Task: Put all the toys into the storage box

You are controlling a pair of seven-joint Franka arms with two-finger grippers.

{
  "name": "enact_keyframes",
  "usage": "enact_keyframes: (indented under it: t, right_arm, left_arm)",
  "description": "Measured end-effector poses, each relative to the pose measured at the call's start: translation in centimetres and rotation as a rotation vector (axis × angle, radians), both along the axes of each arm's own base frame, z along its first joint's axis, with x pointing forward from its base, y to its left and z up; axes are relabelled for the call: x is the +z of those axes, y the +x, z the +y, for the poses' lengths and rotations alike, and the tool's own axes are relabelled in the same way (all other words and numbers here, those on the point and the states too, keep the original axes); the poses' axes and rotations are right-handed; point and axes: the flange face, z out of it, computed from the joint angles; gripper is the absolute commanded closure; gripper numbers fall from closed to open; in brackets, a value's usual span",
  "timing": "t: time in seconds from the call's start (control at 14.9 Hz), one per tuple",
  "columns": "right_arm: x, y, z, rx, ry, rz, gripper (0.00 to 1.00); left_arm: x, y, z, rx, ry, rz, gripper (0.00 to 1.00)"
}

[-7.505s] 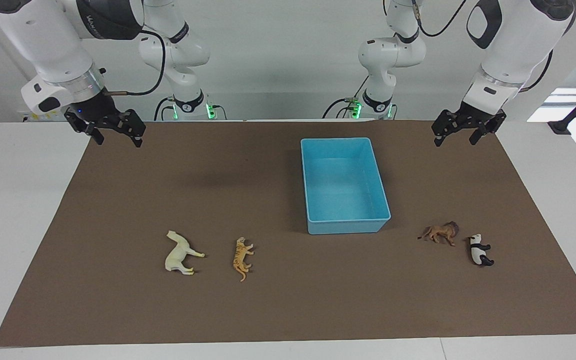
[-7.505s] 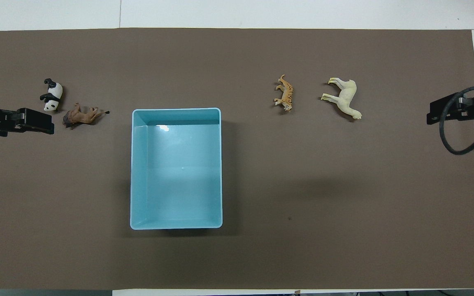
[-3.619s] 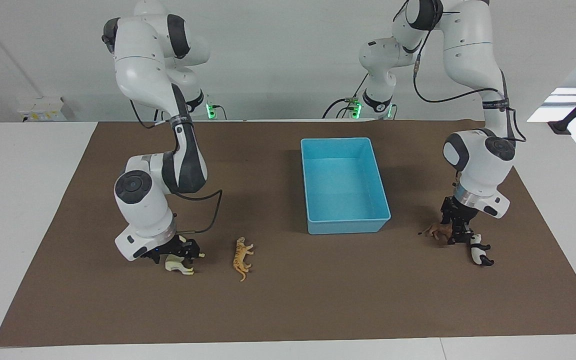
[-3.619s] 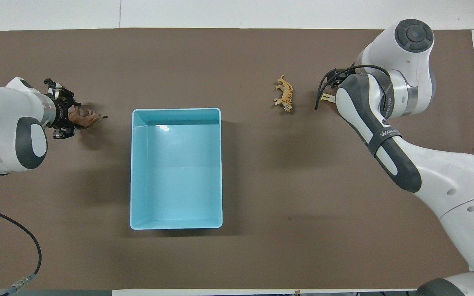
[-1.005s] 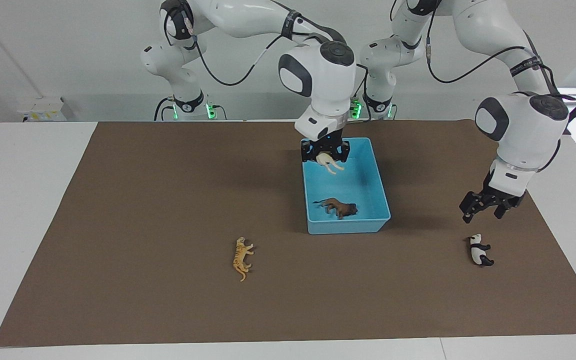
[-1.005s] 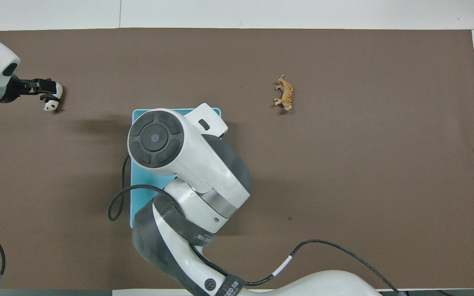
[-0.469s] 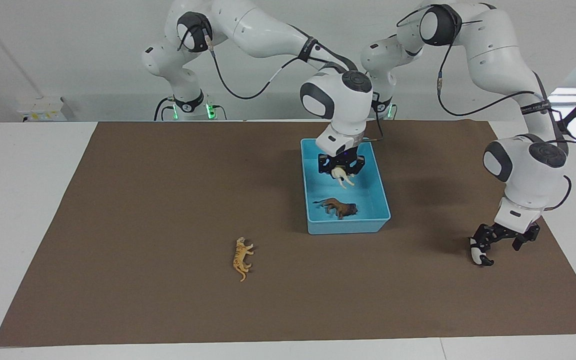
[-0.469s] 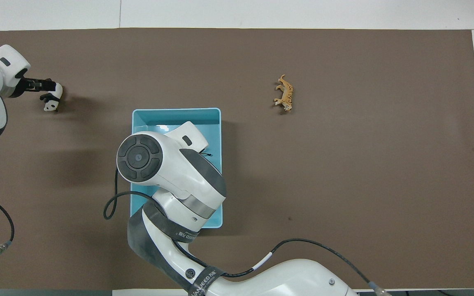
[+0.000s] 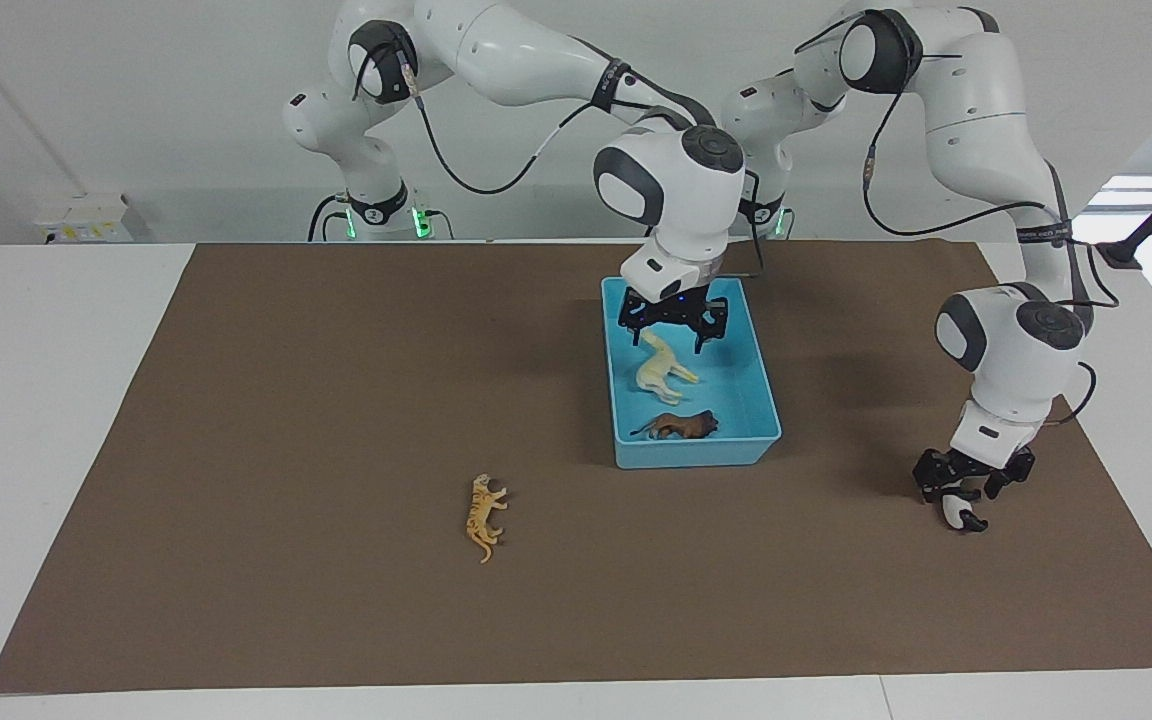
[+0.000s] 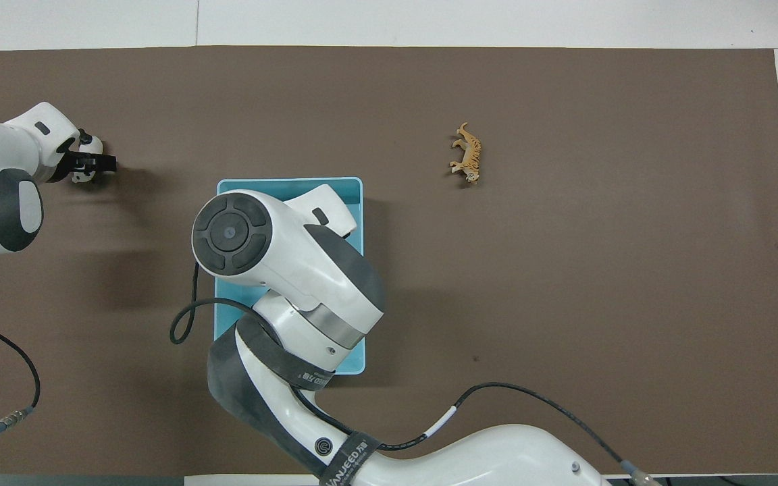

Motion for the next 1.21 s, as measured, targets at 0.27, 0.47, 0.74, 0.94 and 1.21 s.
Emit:
enact_keyframes:
  t: [0.27, 0.47, 0.74, 0.94, 1.21]
  right_arm:
    - [5.2, 5.9, -8.4, -0.028, 0.025, -0.037, 0.00]
    - [4.8, 11.2, -16.6, -0.023, 0.017, -0.038, 0.00]
    - [0.8, 16.2, -24.8, -0.001, 0.020, -0.024, 0.00]
    - [-4.6, 17.8, -25.4, 0.014, 0.004, -0.027, 0.00]
    - [-11.0, 18.8, -25.8, 0.034, -0.036, -0.013, 0.00]
  left_arm:
    - [0.4, -0.1, -0.2, 0.017, -0.004, -0.005, 0.55]
    - [0.6, -0.1, -0.1, 0.030, -0.006, -0.008, 0.71]
    - [1.5, 0.3, 0.0, 0.060, -0.024, -0.018, 0.71]
    - [4.7, 1.6, 0.0, 0.113, -0.081, 0.000, 0.71]
    - [10.8, 0.9, -3.7, 0.194, -0.125, 0.071, 0.70]
